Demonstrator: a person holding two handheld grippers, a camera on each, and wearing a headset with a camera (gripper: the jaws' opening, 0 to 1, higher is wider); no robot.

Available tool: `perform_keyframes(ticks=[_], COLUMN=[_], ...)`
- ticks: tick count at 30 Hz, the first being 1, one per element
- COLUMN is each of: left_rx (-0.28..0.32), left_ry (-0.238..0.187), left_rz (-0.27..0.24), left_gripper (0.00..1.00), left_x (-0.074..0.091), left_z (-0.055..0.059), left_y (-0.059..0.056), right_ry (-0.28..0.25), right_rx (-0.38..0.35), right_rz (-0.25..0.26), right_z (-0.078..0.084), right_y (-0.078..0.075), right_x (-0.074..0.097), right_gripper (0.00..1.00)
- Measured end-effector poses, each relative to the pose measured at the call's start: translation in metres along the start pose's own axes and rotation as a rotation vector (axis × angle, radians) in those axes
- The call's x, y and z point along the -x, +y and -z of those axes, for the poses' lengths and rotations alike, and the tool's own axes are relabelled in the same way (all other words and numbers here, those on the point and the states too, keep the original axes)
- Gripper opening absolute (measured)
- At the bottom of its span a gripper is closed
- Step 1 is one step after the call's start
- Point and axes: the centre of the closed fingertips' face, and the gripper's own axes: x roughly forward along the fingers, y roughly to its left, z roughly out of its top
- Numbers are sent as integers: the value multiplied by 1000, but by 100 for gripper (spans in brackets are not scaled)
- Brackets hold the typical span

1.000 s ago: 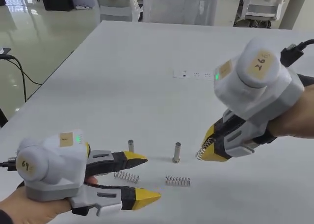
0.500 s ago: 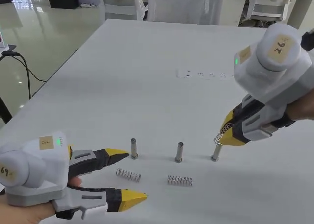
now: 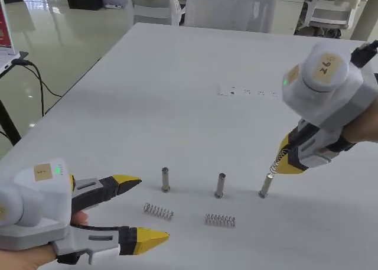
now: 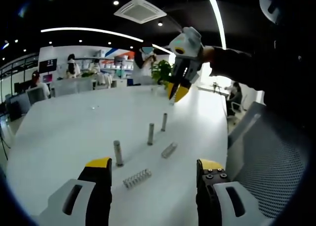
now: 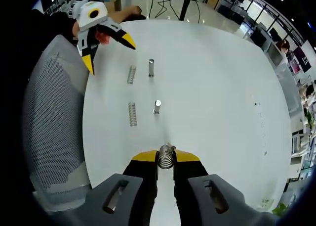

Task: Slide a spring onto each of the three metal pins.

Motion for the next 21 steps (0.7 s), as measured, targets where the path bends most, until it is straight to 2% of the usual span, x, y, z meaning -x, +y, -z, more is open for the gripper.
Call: perform_keyframes(ticks=[10, 21], left_rx=[-2, -12], left_ry=[-2, 4], left_rz=[-15, -25], left_gripper=[69, 73], left_x=[3, 3], left_z=[0, 1], left_y=[5, 8], right_ry=[48, 63], right_rx=[-5, -16], right_rz=[-8, -17], right_z=[9, 12], right_y=[-9, -12], right_x=[-17, -25], right_gripper=[8, 8])
